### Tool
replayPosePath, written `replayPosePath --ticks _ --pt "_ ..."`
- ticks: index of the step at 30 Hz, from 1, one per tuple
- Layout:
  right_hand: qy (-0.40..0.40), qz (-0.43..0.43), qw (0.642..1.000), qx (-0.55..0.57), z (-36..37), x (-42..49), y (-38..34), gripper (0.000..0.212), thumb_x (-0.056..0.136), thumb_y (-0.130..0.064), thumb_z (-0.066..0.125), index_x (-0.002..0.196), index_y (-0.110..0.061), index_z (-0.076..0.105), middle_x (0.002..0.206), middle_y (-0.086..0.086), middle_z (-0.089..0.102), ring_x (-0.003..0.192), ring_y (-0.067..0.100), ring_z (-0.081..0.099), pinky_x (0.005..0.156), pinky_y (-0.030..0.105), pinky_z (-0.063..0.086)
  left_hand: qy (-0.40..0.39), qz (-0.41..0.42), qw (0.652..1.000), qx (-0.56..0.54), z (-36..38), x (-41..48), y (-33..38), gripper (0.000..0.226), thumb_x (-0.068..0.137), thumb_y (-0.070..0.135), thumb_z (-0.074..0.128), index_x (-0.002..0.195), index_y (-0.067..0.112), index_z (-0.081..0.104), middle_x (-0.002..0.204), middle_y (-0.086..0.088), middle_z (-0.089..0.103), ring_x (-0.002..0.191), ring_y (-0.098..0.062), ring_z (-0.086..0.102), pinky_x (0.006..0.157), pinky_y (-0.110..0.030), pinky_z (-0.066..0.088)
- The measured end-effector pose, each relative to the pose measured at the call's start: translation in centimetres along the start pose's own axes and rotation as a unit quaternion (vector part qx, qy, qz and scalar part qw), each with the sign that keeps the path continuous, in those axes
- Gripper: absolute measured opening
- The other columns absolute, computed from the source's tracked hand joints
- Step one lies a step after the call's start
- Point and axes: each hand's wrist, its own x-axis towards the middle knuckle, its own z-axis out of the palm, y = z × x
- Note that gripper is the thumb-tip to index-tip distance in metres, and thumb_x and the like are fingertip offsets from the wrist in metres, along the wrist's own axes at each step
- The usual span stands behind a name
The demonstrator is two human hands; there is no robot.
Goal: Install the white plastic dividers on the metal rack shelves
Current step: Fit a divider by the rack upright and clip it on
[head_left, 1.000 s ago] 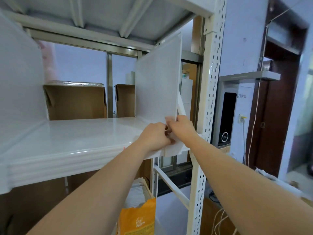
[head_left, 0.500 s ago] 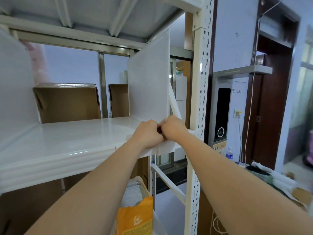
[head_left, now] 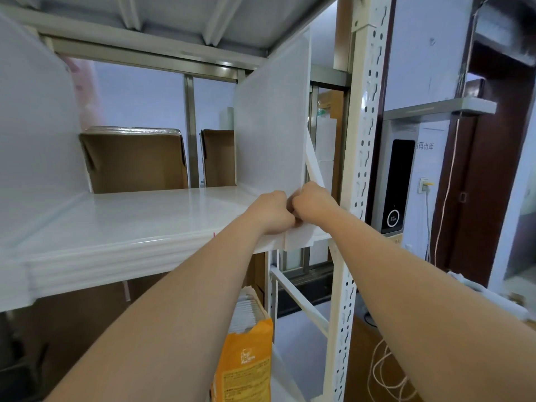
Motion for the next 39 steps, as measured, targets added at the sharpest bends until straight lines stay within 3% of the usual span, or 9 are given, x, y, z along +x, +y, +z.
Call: replayPosePath --ticks 6,10,13,16,22,26,30,35,39 --pt "-0.006 -0.025 0.997 -0.075 -0.1 0.3 0.2 0.030 0.090 -0.014 0.043 0.110 0.000 0.059 0.076 0.007 0.048 0.084 0.026 0.048 0.058 0.027 0.039 0.000 -0.005 1.000 -0.012 0.2 0.4 -0.1 0.077 0.086 0.027 0.063 0.144 0.004 0.017 0.116 -0.015 0.060 0.099 -0.027 0.057 0.071 -0.029 0.040" --pt "-0.005 -0.031 0.989 -0.143 -0.3 -0.6 -0.2 0.027 0.095 -0.012 0.043 0.114 -0.009 0.061 0.076 0.003 0.040 0.065 0.015 0.044 0.063 0.024 0.038 0.033 -0.004 0.999 -0.035 0.3 0.2 -0.7 0.098 0.081 0.031 0.069 0.150 0.011 0.003 0.126 -0.011 0.060 0.114 -0.027 0.055 0.085 -0.030 0.042" --pt "-0.017 -0.056 0.980 -0.188 -0.3 -0.7 0.1 0.027 0.096 -0.014 0.042 0.118 -0.006 0.056 0.093 0.005 0.050 0.091 0.022 0.056 0.072 0.027 0.040 0.041 -0.017 0.997 -0.067 0.1 0.3 -1.1 0.095 0.077 0.031 0.074 0.150 0.015 0.014 0.137 -0.009 0.052 0.125 -0.025 0.048 0.095 -0.030 0.038" --pt "0.014 -0.058 0.995 -0.079 0.3 -1.2 0.7 0.031 0.097 -0.020 0.038 0.115 -0.001 0.055 0.076 0.003 0.048 0.104 0.036 0.057 0.077 0.035 0.042 0.047 -0.009 0.997 -0.053 0.5 -0.1 -0.9 0.084 0.078 0.027 0.073 0.147 0.017 0.025 0.142 -0.007 0.047 0.127 -0.024 0.046 0.101 -0.031 0.036" --pt "0.135 -0.105 0.978 0.123 2.5 -3.6 1.5 0.070 0.092 -0.026 0.053 0.148 -0.024 0.011 0.124 0.019 0.053 0.110 0.032 0.055 0.093 0.042 0.045 0.097 0.071 0.992 0.045 0.9 -2.7 -0.6 0.058 0.088 0.015 0.060 0.142 0.018 0.038 0.139 -0.004 0.051 0.124 -0.020 0.049 0.101 -0.027 0.037" --pt "0.273 -0.221 0.933 0.073 4.0 -5.5 0.9 0.053 0.086 -0.017 0.058 0.135 -0.022 0.039 0.134 0.011 0.040 0.125 0.025 0.037 0.104 0.042 0.038 0.185 0.018 0.982 -0.043 -0.4 -5.5 -2.2 0.047 0.091 0.013 0.055 0.137 0.018 0.044 0.137 -0.001 0.052 0.125 -0.016 0.049 0.104 -0.026 0.037" --pt "0.287 -0.295 0.912 0.003 6.3 -7.8 -1.9 0.032 0.082 -0.018 0.061 0.113 -0.021 0.058 0.135 0.013 0.042 0.126 0.029 0.038 0.104 0.044 0.033 0.319 -0.088 0.935 -0.124 -3.2 -9.7 -5.0 0.028 0.094 0.010 0.048 0.120 0.017 0.056 0.114 0.002 0.063 0.100 -0.009 0.056 0.084 -0.016 0.041" --pt "0.126 -0.472 0.872 0.036 8.6 -11.7 -7.4 0.032 0.081 -0.006 0.052 0.112 -0.010 0.059 0.101 0.010 0.063 0.087 0.026 0.061 0.068 0.037 0.052 0.350 -0.084 0.933 -0.008 -5.2 -14.0 -6.3 0.022 0.089 0.003 0.049 0.103 0.012 0.064 0.098 -0.002 0.067 0.087 -0.012 0.057 0.074 -0.019 0.041" --pt "-0.023 -0.461 0.886 0.043 9.9 -14.1 -11.7 0.047 0.086 -0.004 0.048 0.130 -0.018 0.043 0.106 0.006 0.065 0.090 0.023 0.061 0.075 0.040 0.054 0.378 -0.121 0.915 0.074 -8.2 -17.4 -8.5 0.025 0.082 -0.003 0.048 0.097 0.010 0.064 0.098 -0.008 0.067 0.093 -0.022 0.058 0.075 -0.026 0.043"
